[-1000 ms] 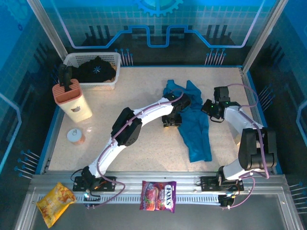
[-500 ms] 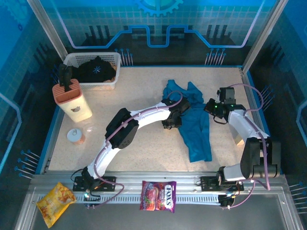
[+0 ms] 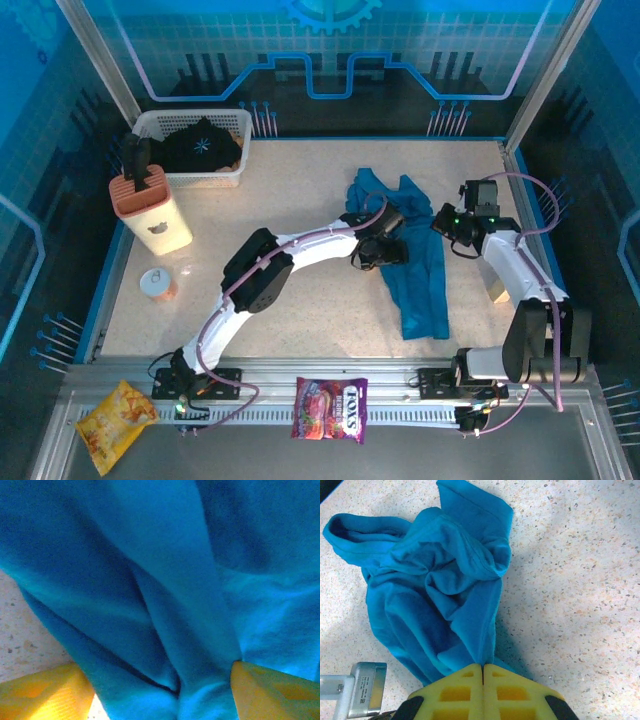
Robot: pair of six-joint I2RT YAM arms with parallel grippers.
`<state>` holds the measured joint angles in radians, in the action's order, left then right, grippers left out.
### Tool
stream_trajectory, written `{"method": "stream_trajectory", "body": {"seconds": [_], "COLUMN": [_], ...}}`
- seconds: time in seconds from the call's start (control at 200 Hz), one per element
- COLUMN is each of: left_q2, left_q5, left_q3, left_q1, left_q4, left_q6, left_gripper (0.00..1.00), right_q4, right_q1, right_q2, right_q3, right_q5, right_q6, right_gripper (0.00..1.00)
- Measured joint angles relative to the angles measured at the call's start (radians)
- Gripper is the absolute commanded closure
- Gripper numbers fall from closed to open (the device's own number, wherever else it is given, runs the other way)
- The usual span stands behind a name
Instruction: Fold and stack the t-shirts
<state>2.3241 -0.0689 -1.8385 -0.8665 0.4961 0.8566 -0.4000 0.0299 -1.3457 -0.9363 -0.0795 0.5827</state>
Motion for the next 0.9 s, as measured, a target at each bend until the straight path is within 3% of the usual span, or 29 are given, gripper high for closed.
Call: {"method": "stream_trajectory", "body": {"seconds": [0.085,0.15,0.205,0.355,0.475,0.595,0.766,0.901], "left_q2": [0.003,0.010,0.033,0.122,0.147,0.101,-0.089,-0.290], "left_q5": [-0.008,-0.008,-0.008,-0.019,-0.053,-0.049,0.008,0.099], "left_q3": [0.000,-0.011,-0.045,-0.177,-0.204,-0.113,0.128,0.241], "left_q1": [0.000,0.000,0.000,0.007,0.006,0.002,0.024,0.119], "left_q4": [-0.014,-0.008,0.015,0.112,0.037,-0.042,0.016,0.111], "left_q6": [0.006,0.011,0.010,0.011,0.007,-0.010,-0.082,-0.170], "left_gripper": [0.30,0.39,0.52,1.00,1.00,1.00,1.00,1.00], "right_q4": [-0.005,-0.010,-0.012,-0.026,-0.043,-0.069,-0.087,-0.095], "right_q1": [0.000,0.000,0.000,0.000,0.000,0.002,0.018,0.035], "right_q2": [0.003,0.005,0.006,0.015,0.035,0.058,0.061,0.037], "right_q3": [0.000,0.000,0.000,-0.001,-0.002,-0.015,-0.025,-0.024], "right_q5": [0.000,0.000,0.000,0.000,0.001,0.027,0.076,0.089], "right_q6": [0.000,0.000,0.000,0.000,-0.001,-0.015,-0.031,-0.033], "right_gripper": [1.00,1.00,1.00,1.00,1.00,1.00,1.00,1.00]}}
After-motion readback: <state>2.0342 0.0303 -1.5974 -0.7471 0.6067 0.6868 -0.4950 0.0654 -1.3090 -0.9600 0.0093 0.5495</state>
